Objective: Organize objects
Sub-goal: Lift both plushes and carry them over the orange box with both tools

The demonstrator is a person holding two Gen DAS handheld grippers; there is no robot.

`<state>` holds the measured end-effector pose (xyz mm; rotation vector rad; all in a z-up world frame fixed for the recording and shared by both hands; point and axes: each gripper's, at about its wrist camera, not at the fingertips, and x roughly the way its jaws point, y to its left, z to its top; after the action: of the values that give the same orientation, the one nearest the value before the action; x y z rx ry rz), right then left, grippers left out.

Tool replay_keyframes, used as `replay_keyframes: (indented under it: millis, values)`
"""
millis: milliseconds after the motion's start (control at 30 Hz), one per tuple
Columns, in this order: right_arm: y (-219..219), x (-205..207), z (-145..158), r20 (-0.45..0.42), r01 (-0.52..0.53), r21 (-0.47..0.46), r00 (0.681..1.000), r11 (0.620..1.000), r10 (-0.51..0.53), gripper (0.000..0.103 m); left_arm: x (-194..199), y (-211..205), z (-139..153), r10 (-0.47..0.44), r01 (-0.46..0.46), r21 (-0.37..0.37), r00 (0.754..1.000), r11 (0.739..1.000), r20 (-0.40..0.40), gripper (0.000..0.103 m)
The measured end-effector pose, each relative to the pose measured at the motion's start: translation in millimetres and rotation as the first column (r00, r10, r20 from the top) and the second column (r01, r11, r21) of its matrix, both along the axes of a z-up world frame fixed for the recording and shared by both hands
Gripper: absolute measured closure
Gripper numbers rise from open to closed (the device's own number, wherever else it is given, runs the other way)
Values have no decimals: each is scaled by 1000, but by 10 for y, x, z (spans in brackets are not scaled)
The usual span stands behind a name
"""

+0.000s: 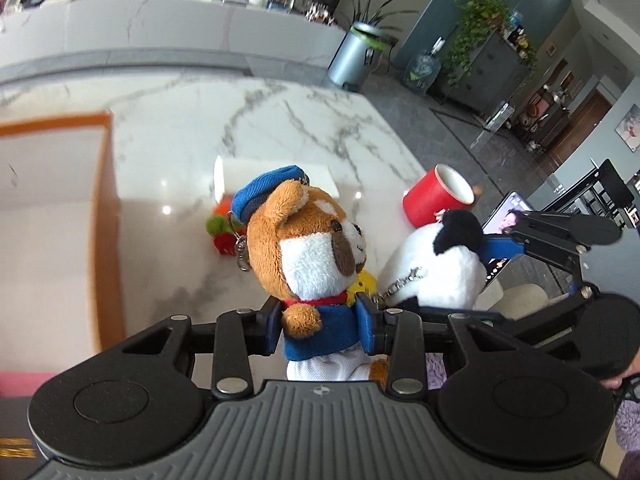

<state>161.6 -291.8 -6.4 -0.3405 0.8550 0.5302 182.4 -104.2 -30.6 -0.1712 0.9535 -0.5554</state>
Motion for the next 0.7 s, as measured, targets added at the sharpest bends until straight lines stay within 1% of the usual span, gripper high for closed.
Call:
replay_keyframes:
  millis: [100,200,300,367,433,567,667,700]
  values:
    - [181,7,226,3,8,94,1000,996,-8,32,-75,307,277,-3,2,20,998,1000,59,60]
    - [414,59,431,-6,17,183,1000,983,-16,32,-102,644,500,5,-11,67,995,998,97,60]
    - [709,135,572,-28,30,238,999,971,-24,32,-91,968,637,30,-42,109,994,993,109,60]
    - [920,200,639,-42,32,273,999,962,-21,32,-76,1144,692,43,-63,156,990,986,131,60]
    - [1135,282,683,-73,53,318,997,947,-31,32,-49,1296,719,50,-80,203,988,976,149,60]
    - [1497,452,665,-156,119,416,986,902,-59,32,99,1495,656,51,-83,271,991,959,123,60]
    - [1745,620,519,-237,205,456,966,866,-103,32,215,1562,524,33,-69,356,994,932,105,60]
    - [1832,682,448,-273,247,455,953,856,-130,32,243,1616,480,23,-58,380,995,923,95,60]
